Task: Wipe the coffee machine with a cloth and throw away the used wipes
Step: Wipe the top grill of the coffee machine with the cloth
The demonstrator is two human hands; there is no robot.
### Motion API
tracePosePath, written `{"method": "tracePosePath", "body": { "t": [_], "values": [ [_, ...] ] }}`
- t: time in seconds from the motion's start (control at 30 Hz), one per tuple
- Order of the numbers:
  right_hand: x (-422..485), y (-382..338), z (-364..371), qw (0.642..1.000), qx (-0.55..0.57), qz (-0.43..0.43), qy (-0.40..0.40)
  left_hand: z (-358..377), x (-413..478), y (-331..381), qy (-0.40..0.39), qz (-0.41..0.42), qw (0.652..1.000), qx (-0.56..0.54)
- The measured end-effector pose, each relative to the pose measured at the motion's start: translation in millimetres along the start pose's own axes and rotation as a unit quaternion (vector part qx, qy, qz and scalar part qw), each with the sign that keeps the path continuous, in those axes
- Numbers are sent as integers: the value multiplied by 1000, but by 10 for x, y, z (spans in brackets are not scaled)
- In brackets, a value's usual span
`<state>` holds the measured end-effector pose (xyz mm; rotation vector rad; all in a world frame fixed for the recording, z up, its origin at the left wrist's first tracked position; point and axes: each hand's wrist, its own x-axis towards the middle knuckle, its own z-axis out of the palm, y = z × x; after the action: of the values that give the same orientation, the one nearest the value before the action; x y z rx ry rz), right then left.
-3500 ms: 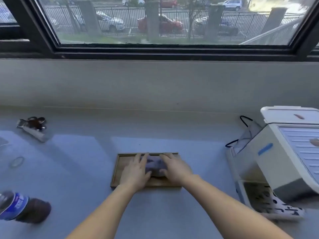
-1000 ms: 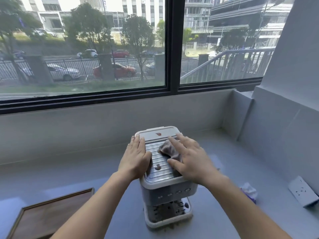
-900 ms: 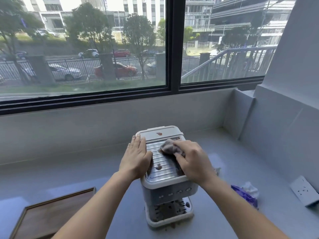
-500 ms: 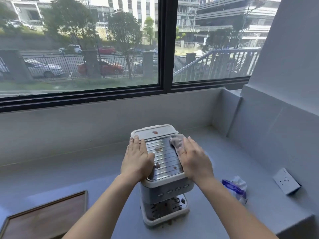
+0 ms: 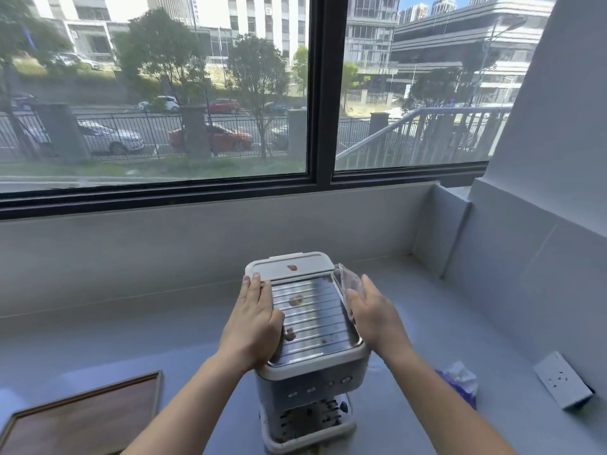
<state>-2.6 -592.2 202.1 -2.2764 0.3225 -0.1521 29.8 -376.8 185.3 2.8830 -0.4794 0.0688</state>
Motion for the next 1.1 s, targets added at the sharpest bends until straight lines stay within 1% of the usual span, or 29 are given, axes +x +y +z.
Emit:
{"method": "tracePosePath", "body": {
  "t": [0.07, 0.13, 0.17, 0.23, 0.33, 0.43, 0.5, 0.53, 0.6, 0.67, 0.7, 0.8, 0.87, 0.9, 1.03, 1.1],
  "values": [
    [-172, 107, 50, 998, -36, -59, 12, 11, 23, -32, -17, -7, 999, 45],
    [-274, 194, 91, 987, -94, -131, 24, 9, 43, -32, -28, -15, 996, 80],
    [-228, 203, 101, 981, -117, -151, 22, 9, 48, -23, -38, -26, 996, 71],
    [-17, 118, 107, 979, -129, -158, 10, 0, 48, 5, -50, -48, 997, 36],
    [254, -79, 109, 985, -96, -145, -16, 15, 61, -8, -43, -53, 997, 21],
    [237, -45, 142, 977, -124, -174, -17, 24, 49, -10, -32, -59, 998, 1],
    [113, 89, 157, 966, -155, -207, 2, -19, 27, 17, -11, -61, 998, -33],
    [100, 125, 152, 964, -161, -211, 4, -60, -4, 39, 16, -61, 997, -54],
    [181, 99, 135, 967, -165, -195, -4, -116, -159, 123, 117, -43, 988, -87],
    [264, 19, 152, 966, -184, -181, -13, -49, -411, 216, 228, -16, 967, -113],
    [290, -25, 174, 963, -195, -185, -13, 19, -542, 271, 259, -13, 957, -131],
    [254, -46, 196, 962, -188, -196, -9, 225, -705, 412, 257, -40, 955, -144],
    [138, 46, 169, 965, -178, -192, -14, 298, -683, 438, 265, -63, 951, -145],
    [61, 105, 156, 962, -184, -200, -3, 309, -665, 439, 268, -67, 950, -142],
    [-68, 148, 142, 957, -189, -215, 40, 349, -689, 396, 258, -57, 957, -123],
    [34, 41, 177, 959, -184, -211, 49, 386, -677, 391, 276, -57, 952, -118]
  ]
}}
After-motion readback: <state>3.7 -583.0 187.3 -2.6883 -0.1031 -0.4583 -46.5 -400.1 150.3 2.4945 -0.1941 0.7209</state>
